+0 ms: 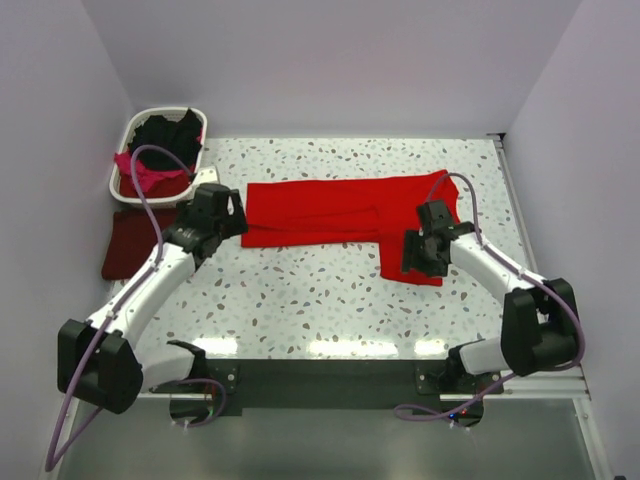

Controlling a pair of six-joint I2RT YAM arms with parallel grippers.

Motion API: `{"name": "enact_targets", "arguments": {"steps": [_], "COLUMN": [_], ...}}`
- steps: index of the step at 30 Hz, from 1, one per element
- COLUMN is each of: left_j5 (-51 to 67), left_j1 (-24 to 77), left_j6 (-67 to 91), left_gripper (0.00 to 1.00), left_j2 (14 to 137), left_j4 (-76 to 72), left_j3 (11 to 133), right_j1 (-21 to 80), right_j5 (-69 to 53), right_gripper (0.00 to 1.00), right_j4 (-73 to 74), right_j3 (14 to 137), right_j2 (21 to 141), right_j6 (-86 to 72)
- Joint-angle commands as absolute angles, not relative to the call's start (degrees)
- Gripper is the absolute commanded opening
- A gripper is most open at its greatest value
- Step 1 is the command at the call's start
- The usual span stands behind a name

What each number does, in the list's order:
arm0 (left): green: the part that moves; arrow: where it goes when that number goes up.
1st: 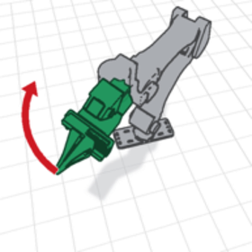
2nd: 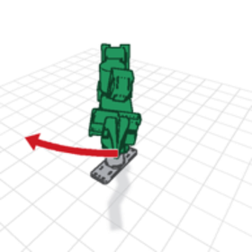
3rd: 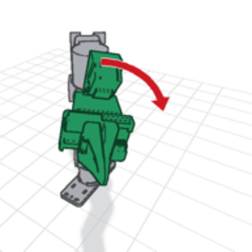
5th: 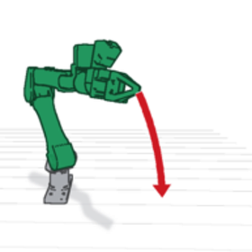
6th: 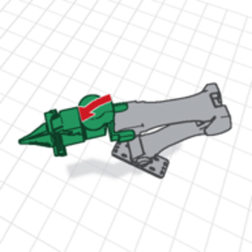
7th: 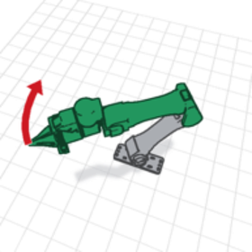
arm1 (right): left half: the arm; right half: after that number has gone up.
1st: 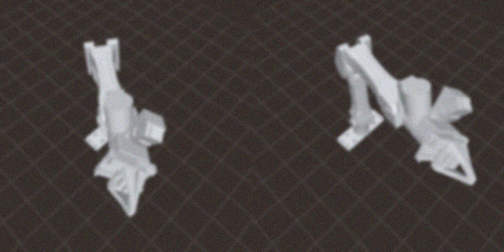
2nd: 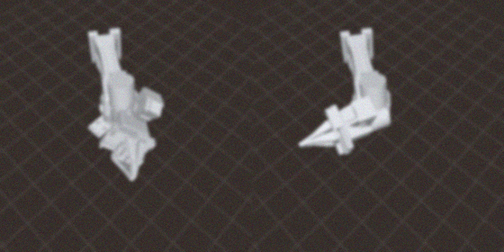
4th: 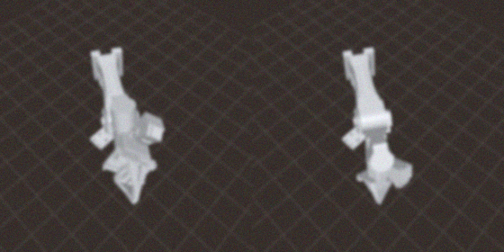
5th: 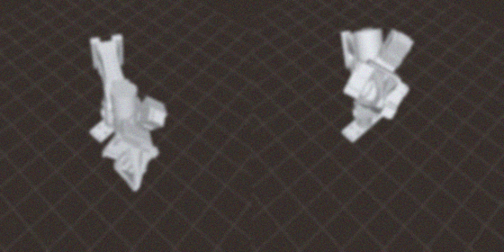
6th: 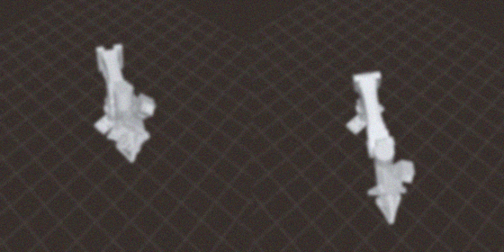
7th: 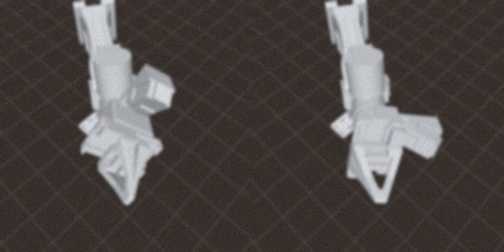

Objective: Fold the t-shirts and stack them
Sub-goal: Fold the tshirt

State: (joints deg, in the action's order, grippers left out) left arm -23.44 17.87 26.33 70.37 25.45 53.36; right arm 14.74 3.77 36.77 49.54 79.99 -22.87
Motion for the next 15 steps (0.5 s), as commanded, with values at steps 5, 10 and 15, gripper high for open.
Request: {"name": "enact_targets", "arguments": {"steps": [5, 10, 15], "left_j5": [-28.9, -29.3, -29.0], "left_j1": [17.8, 17.8, 17.8], "left_j6": [25.1, 25.4, 24.9], "left_gripper": [0.92, 0.91, 0.91], "left_j2": [65.5, 67.0, 66.5], "left_j4": [23.2, 23.3, 22.5], "left_j3": [48.1, 48.1, 47.5], "right_j1": [16.0, 16.7, 17.0], "right_j5": [6.0, 6.2, 7.0], "right_gripper": [0.59, 0.56, 0.49], "right_j4": [31.8, 29.6, 28.4], "right_j3": [48.5, 48.3, 47.9], "right_j2": [83.4, 87.0, 88.9], "right_j6": [-24.8, -24.9, -25.0]}}
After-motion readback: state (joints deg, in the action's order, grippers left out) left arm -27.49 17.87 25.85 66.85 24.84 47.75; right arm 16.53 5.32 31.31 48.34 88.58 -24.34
